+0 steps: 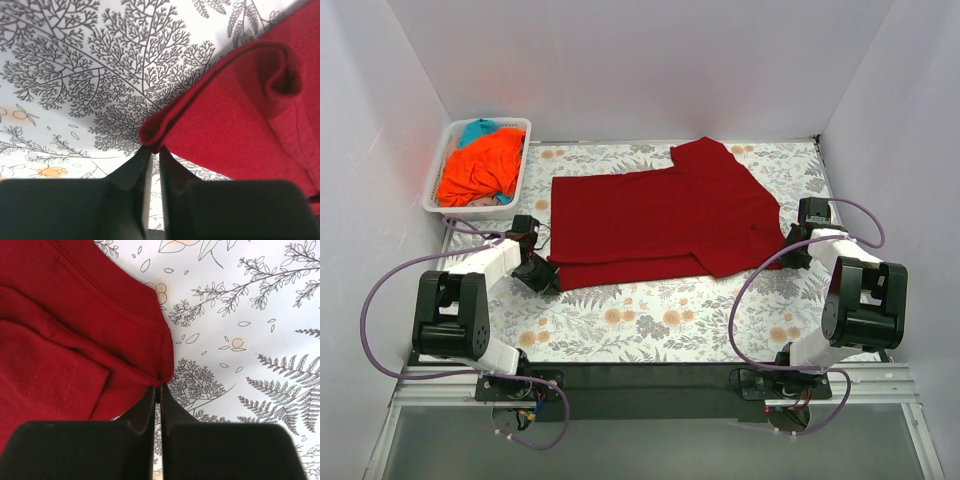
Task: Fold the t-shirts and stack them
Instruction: Fold the tshirt
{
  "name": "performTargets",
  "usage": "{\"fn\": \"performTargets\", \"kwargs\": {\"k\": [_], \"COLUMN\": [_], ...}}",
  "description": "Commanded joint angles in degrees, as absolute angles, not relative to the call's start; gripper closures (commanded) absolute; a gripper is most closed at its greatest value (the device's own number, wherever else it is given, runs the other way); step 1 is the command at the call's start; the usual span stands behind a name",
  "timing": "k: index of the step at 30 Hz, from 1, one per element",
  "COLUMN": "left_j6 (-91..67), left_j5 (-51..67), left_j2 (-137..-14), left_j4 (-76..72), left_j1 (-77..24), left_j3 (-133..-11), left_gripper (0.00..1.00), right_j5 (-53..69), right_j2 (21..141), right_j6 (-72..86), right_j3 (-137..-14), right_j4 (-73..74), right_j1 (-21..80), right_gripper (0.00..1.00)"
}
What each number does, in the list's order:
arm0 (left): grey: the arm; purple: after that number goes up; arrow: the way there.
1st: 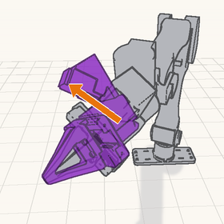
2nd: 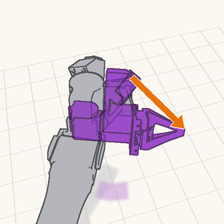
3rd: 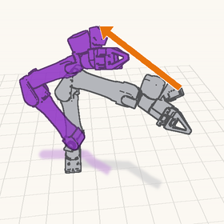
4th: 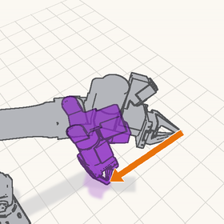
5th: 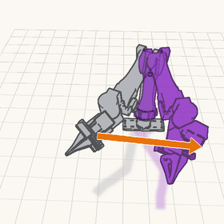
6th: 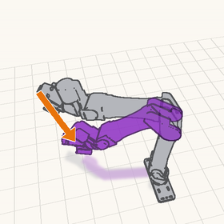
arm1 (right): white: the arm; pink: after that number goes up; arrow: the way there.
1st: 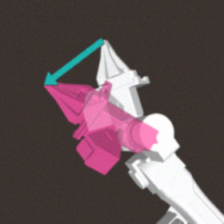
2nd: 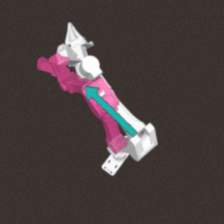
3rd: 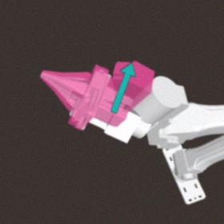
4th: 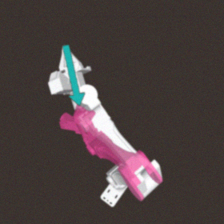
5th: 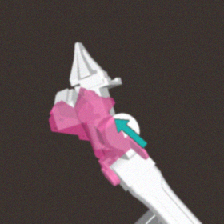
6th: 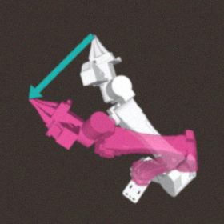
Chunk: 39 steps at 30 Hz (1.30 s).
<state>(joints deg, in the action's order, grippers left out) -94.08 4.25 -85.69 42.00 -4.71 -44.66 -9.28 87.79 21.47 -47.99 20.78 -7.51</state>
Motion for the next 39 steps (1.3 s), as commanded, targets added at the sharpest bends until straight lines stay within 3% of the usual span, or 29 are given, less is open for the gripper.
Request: {"fn": "performTargets", "kwargs": {"k": [1,3,23,24,25,26,27,29,33,36,39], "left_j6": [-93.7,-93.2,-88.5,-88.0,-86.8,-85.0,-84.2,-82.7,-80.5,-84.1,-92.3], "left_j5": [1.9,1.6,-1.3,-0.3,1.7,3.1,4.7,5.7,14.1,21.3,20.4], "left_j2": [-84.4,-83.8,-79.0,-79.0,-78.7,-78.0,-77.1,-73.1,-71.2,-72.8,-76.4], "left_j4": [44.3,46.0,49.0,48.7,48.0,47.6,47.5,47.0,45.3,37.3,28.4], "left_j1": [-4.5,-4.5,-1.5,-1.5,-1.5,-1.5,-1.5,-1.5,-3.2,-8.1,-18.4], "left_j3": [-46.4,-46.7,-44.5,-44.8,-45.8,-46.5,-47.3,-49.8,-54.0,-51.9,-52.7], "left_gripper": [0.94,1.00,1.00,0.93,0.88,0.81,0.60,0.37,0.34,0.42,0.44], "right_j5": [-10.9,-12.2,-13.9,-12.9,-12.0,-10.2,-9.4,-8.2,-3.5,2.2,5.7], "right_j2": [85.6,84.0,78.6,78.7,78.6,77.7,77.2,75.2,73.2,73.6,74.8], "right_j6": [21.7,22.0,21.3,21.3,21.2,21.0,20.9,20.6,19.5,18.4,17.7], "right_j3": [-49.5,-49.3,-46.4,-47.2,-47.6,-48.3,-49.8,-51.8,-56.9,-58.0,-57.2], "right_j4": [19.5,20.0,27.8,27.9,28.1,28.3,28.6,29.4,31.6,32.6,32.8], "right_j1": [-7.8,-7.8,-7.8,-7.8,-7.8,-7.8,-7.8,-7.8,-7.8,-7.7,-7.7], "right_gripper": [0.99,0.99,0.96,0.73,0.63,0.57,0.48,0.43,0.42,0.46,0.48]}}
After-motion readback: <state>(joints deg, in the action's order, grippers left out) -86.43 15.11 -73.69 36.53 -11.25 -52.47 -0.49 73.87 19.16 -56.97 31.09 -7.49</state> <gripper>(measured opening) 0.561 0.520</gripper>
